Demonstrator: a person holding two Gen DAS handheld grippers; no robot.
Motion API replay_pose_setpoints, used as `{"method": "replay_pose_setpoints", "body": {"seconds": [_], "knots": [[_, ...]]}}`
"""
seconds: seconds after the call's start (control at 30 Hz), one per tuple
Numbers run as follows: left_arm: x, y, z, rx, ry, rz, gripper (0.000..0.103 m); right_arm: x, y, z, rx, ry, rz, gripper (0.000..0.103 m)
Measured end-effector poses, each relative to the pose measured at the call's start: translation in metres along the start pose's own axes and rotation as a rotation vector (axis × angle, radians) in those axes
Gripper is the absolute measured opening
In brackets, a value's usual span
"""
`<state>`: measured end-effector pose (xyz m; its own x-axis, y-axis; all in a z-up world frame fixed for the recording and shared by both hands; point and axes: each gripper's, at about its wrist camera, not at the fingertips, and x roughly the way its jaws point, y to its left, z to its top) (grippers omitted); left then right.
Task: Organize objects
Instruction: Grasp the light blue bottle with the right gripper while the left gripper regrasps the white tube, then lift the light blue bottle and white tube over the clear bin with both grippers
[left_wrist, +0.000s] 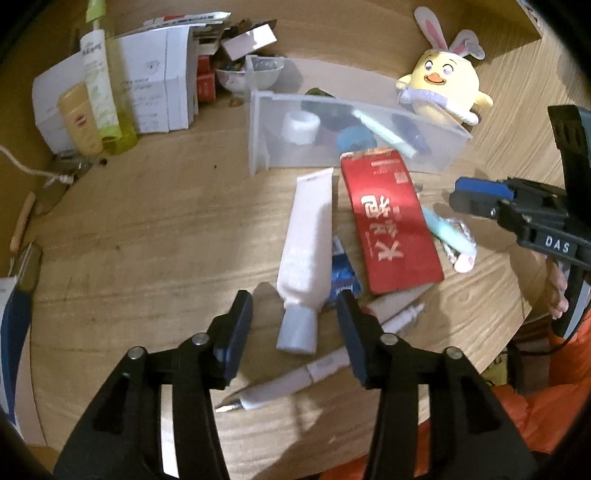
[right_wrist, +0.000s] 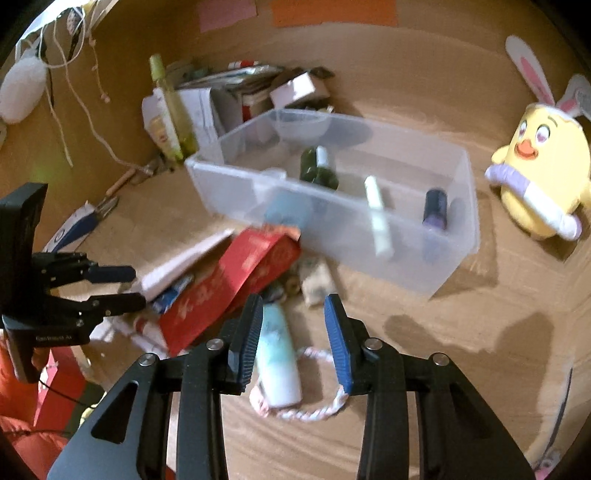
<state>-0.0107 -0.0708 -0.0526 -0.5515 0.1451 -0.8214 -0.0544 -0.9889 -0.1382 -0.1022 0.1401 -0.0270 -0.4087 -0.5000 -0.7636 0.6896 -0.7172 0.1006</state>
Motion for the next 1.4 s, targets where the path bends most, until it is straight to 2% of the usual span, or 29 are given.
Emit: {"method": "replay_pose_setpoints", "body": {"seconds": [0.2, 0.3, 0.4, 0.47, 0.57, 0.8, 0.9, 0.93, 1.4], "knots": [[0.001, -0.004, -0.005, 0.021, -0.027, 0.014, 0.048, 0.008, 0.009, -0.016, -0.004, 0.04, 0.013, 0.032], [0.003, -0.008, -0.005, 0.04, -0.044, 0.03, 0.041, 0.011, 0.012, -0.018, -0.003, 0.049, 0.016, 0.032], [0.004, -0.009, -0.005, 0.051, -0.054, 0.03, 0.04, 0.013, 0.015, -0.019, -0.009, 0.054, 0.019, 0.032], [0.004, -0.01, -0.005, 0.056, -0.065, 0.036, 0.035, 0.015, 0.017, -0.02, -0.018, 0.056, 0.012, 0.032], [0.004, -0.008, -0.006, 0.051, -0.072, 0.035, 0.021, 0.018, 0.019, -0.019, -0.03, 0.055, -0.002, 0.032], [-0.002, -0.003, -0.011, -0.009, -0.097, -0.012, 0.021, 0.027, 0.023, -0.022, -0.059, 0.059, -0.033, 0.032], [-0.008, -0.003, -0.012, -0.02, -0.112, -0.009, 0.021, 0.026, 0.023, -0.023, -0.065, 0.05, -0.046, 0.022], [-0.012, -0.003, -0.012, -0.023, -0.119, -0.01, 0.021, 0.024, 0.023, -0.023, -0.062, 0.045, -0.044, 0.022], [-0.057, -0.016, -0.007, -0.016, -0.232, 0.006, 0.021, -0.016, 0.016, -0.019, 0.0, -0.089, -0.051, 0.022]]}}
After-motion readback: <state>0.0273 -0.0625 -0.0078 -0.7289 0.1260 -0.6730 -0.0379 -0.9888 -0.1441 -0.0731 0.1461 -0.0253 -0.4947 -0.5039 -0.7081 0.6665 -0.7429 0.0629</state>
